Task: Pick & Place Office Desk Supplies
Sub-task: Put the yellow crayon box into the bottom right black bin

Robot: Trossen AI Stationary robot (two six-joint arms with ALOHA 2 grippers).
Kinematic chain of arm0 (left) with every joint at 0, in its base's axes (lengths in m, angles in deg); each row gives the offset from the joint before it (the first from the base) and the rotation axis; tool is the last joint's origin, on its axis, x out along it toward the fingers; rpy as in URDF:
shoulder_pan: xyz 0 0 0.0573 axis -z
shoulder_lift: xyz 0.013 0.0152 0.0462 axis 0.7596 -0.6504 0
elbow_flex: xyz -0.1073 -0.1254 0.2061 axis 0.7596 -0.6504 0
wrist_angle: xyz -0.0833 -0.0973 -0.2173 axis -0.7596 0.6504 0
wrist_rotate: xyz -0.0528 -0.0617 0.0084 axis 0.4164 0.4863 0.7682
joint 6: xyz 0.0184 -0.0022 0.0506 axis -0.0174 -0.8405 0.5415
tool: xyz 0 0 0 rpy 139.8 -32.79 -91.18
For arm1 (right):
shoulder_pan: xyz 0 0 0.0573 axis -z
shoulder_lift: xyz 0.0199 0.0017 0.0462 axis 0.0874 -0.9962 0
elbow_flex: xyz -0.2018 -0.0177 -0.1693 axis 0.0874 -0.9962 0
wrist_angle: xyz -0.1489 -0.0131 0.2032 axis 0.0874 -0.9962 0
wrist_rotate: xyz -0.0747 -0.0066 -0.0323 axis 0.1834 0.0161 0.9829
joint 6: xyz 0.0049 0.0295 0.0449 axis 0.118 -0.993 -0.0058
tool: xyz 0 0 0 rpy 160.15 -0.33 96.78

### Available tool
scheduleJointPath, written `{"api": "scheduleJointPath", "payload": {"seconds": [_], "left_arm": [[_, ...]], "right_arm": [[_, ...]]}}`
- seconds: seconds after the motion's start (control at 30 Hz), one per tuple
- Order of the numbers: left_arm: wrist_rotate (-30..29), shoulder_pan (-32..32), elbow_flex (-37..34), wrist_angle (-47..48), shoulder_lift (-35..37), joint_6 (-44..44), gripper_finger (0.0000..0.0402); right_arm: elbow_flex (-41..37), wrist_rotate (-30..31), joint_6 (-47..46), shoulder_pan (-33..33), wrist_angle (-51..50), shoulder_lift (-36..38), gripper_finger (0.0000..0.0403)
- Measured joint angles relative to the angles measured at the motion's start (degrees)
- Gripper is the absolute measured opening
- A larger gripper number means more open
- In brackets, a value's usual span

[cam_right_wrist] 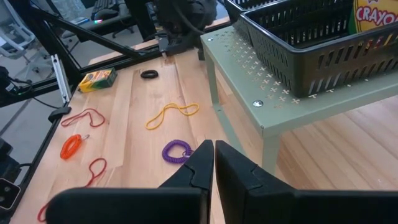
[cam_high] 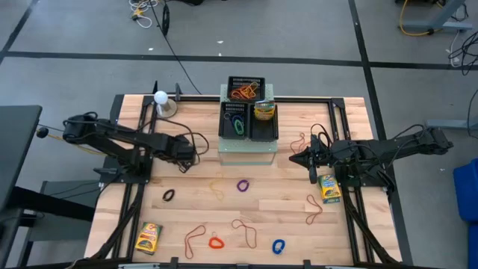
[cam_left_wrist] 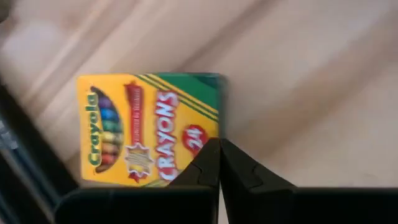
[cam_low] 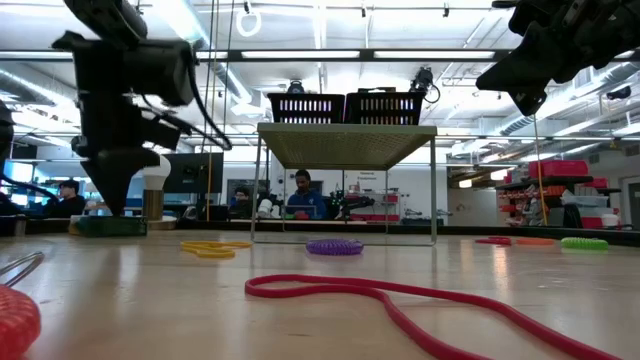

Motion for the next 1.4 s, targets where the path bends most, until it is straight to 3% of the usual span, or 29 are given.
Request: {"api": "scheduleJointPath", "payload": {"seconds": [0.23,0.37,0.5,0.67,0.87,0.93,1.03,1.4], "left_arm": [[6.1,13.5,3.9,-1.9,0.0,-2.0,0.0003],[8.4,22.7,6.7,-3.0,0.1,-10.5,0.0004],[8.8,24.4,10.9,1.7,2.2,-18.4,0.0010],[9.5,15.1,12.1,2.5,8.2,-13.9,0.0004],[15.0,-5.3,12.1,6.4,12.3,1.5,0.0005],[17.2,-12.0,12.1,9.9,11.9,7.0,0.0013],[15.6,-19.3,11.9,14.1,10.3,14.4,0.0036],[12.7,-35.4,11.3,12.0,0.9,25.5,0.0139]], "right_arm": [[0.0,0.0,0.0,0.0,0.0,0.0,0.0025],[0.0,0.0,0.0,0.0,0.0,0.0,0.0025],[0.0,0.0,0.0,0.0,0.0,0.0,0.0025],[0.0,0.0,0.0,0.0,0.0,0.0,0.0025],[0.0,0.0,0.0,0.0,0.0,0.0,0.0025],[0.0,0.0,0.0,0.0,0.0,0.0,0.0025],[0.0,0.0,0.0,0.0,0.0,0.0,0.0025],[0.0,0.0,0.0,0.0,0.0,0.0,0.0025]]}}
